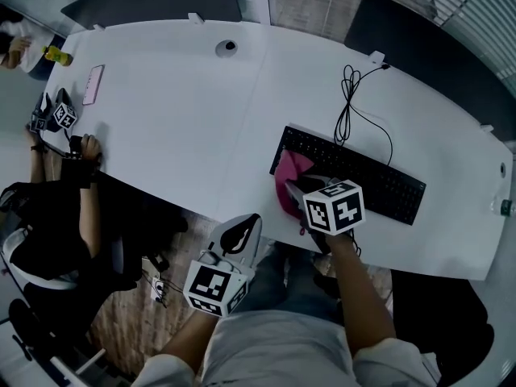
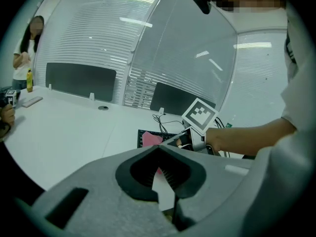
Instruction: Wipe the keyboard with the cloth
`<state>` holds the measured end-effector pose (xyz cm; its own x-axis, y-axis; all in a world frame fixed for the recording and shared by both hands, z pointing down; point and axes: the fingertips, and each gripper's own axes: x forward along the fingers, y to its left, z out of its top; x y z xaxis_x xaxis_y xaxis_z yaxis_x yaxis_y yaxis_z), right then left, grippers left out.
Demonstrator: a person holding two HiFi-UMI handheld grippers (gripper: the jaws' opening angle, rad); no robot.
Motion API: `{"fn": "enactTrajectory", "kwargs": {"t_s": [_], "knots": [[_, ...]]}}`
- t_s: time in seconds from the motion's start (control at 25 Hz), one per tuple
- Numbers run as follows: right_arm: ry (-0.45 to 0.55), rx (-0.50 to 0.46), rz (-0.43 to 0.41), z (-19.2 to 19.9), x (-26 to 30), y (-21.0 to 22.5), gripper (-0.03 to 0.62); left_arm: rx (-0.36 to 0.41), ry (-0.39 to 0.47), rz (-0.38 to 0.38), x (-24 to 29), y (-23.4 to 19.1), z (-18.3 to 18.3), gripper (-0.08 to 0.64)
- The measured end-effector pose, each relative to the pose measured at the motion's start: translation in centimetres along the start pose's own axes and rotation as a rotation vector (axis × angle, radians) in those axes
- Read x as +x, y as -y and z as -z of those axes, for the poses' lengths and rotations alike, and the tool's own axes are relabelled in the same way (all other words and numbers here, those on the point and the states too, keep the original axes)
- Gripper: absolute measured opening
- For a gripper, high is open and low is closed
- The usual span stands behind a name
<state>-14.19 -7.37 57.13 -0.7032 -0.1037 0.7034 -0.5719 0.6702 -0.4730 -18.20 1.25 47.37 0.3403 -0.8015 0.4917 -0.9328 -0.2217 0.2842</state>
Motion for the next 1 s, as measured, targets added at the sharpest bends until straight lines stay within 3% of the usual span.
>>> {"fn": "enactTrajectory", "kwargs": {"t_s": [0.48,1.0], "knots": [[-0.004,-0.027,-0.012,-0.4,0.4,-1.2,0.062,-0.005,0.004,-0.018,-0.9,-0.7,0.2,0.011],[0.099,-0.049,0.033,-1.1,-5.3,-0.2,0.062,0.017,0.017,0.001,-0.8,1.5,-0.3,0.011]]}}
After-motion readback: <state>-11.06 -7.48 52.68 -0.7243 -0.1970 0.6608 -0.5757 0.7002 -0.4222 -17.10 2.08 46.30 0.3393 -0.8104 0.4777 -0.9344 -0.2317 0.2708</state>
